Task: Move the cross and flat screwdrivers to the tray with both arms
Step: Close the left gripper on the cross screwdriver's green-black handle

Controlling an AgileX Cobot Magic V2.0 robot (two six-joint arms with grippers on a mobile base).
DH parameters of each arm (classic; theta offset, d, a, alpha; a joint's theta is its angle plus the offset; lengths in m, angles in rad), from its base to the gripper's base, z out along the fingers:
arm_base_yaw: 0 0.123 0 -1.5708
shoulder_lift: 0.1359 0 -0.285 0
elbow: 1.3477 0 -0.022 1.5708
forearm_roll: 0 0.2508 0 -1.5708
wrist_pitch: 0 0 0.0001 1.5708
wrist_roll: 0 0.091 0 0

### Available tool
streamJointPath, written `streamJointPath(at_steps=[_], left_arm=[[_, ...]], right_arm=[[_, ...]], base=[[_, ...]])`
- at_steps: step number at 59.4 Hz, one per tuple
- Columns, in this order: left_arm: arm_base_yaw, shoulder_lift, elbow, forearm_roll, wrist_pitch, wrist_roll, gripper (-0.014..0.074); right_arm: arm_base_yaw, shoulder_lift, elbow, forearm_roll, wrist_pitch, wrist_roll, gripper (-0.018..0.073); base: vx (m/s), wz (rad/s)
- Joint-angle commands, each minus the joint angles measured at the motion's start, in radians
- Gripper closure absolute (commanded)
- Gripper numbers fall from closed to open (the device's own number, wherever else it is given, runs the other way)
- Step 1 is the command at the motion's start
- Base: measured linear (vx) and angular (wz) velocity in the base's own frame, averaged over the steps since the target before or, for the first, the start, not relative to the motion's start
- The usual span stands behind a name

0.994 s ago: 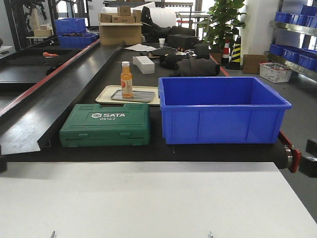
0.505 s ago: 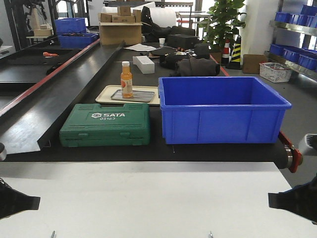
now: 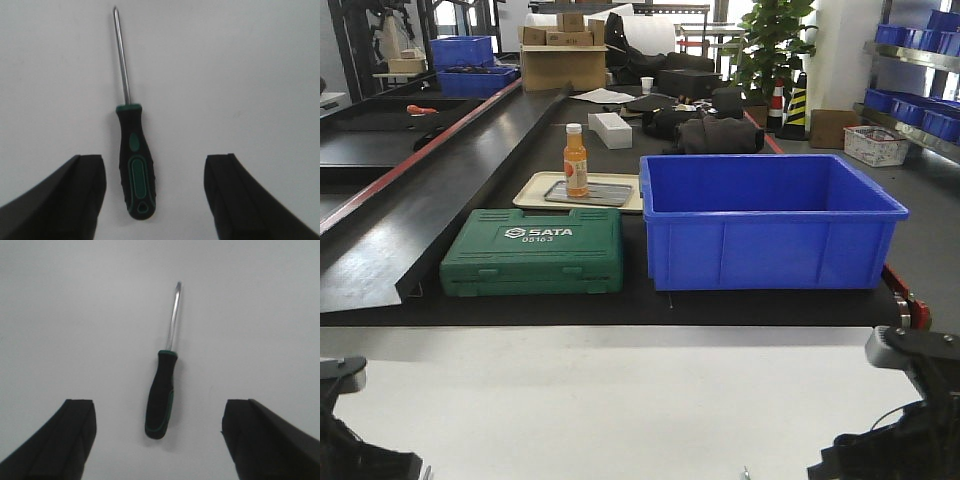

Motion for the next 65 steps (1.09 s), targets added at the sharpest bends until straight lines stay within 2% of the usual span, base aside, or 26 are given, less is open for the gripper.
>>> streamJointPath(at_steps=[1,13,32,50,65], left_arm=[[-0.006,0.017,-0.035,-0.002,0.006,0.003,0.0038],[-0.006,0.113,-0.035,0.022,0.017,0.003,0.0038],[-0.007,0.193,-0.027,0.019,0.010,-0.001,0.0038],[-0.036,0.198,0.088,0.001,-0.187,-0.005,0.0038],[-0.038,0.216,0.081,-0.008,-0.208,-0.008,0.0038]], right_arm=[[0.030,0.027,-0.035,0.051,-0.022,-0.049,-0.0003],[0.101,0.145,-0.035,0.023,-0.028,-0.016,0.0025],[0.109,0.264,-0.035,-0.039,-0.027,0.063,0.0031],[0.109,0.267,-0.035,-0.039,-0.034,0.063,0.0031],[0.109,0.267,-0.035,-0.032,-0.034,0.067,0.0031]], base=[[0.00,0.00],[0.00,0.00],[0.00,0.00],[0.00,0.00],[0.00,0.00]])
